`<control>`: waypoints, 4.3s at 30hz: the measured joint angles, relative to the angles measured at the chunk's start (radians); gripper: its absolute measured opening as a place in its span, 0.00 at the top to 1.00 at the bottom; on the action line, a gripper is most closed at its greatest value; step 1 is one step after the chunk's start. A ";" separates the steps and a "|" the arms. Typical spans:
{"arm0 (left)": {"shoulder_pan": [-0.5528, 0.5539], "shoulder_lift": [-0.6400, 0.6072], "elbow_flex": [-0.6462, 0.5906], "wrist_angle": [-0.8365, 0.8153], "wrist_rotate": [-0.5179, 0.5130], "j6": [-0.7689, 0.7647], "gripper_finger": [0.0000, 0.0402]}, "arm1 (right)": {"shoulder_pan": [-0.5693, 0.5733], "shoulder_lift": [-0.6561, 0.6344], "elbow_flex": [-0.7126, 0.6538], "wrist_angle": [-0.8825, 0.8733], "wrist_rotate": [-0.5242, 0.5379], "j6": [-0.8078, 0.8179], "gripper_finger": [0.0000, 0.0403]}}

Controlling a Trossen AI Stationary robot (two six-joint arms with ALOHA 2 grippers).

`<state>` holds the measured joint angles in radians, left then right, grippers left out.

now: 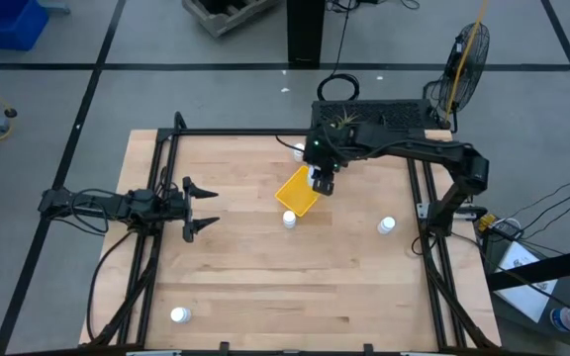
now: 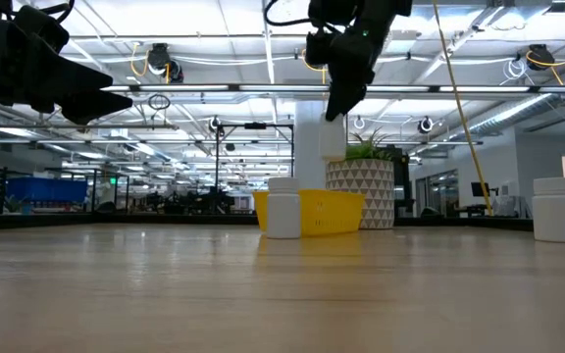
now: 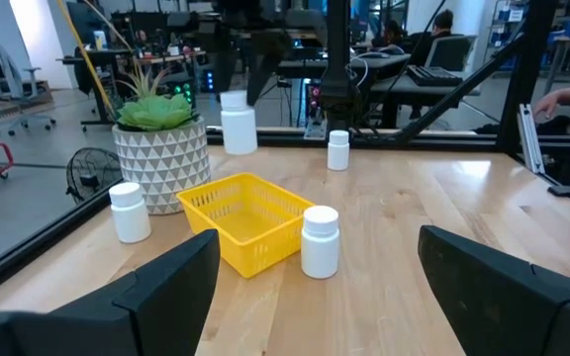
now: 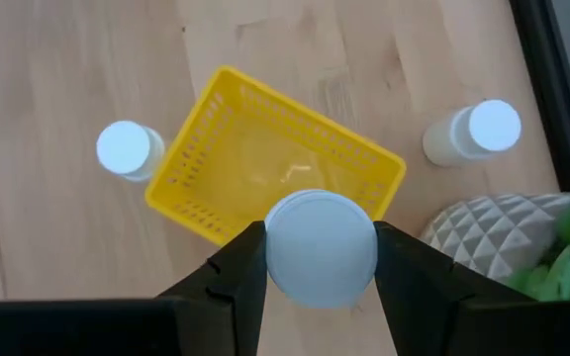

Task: Pick and place pill bottles into a basket
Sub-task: Put the top right white medicine bottle into the bin, then put the middle right white medicine bottle into the bin

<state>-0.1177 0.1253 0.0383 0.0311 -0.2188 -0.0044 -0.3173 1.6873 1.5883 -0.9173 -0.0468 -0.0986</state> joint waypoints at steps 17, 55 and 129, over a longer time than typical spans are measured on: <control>0.000 0.000 0.000 0.000 0.000 0.000 0.12 | 0.005 0.008 -0.101 0.085 0.050 0.041 0.64; 0.000 0.000 0.000 -0.001 0.000 0.000 0.12 | 0.018 0.008 -0.376 0.390 0.043 0.079 0.45; 0.000 0.000 0.000 0.000 0.000 0.000 0.12 | 0.189 -0.777 -0.909 -0.091 -0.115 0.653 0.50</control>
<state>-0.1173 0.1253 0.0383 0.0313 -0.2188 -0.0046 -0.1287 0.9104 0.6795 -1.0086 -0.1619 0.5541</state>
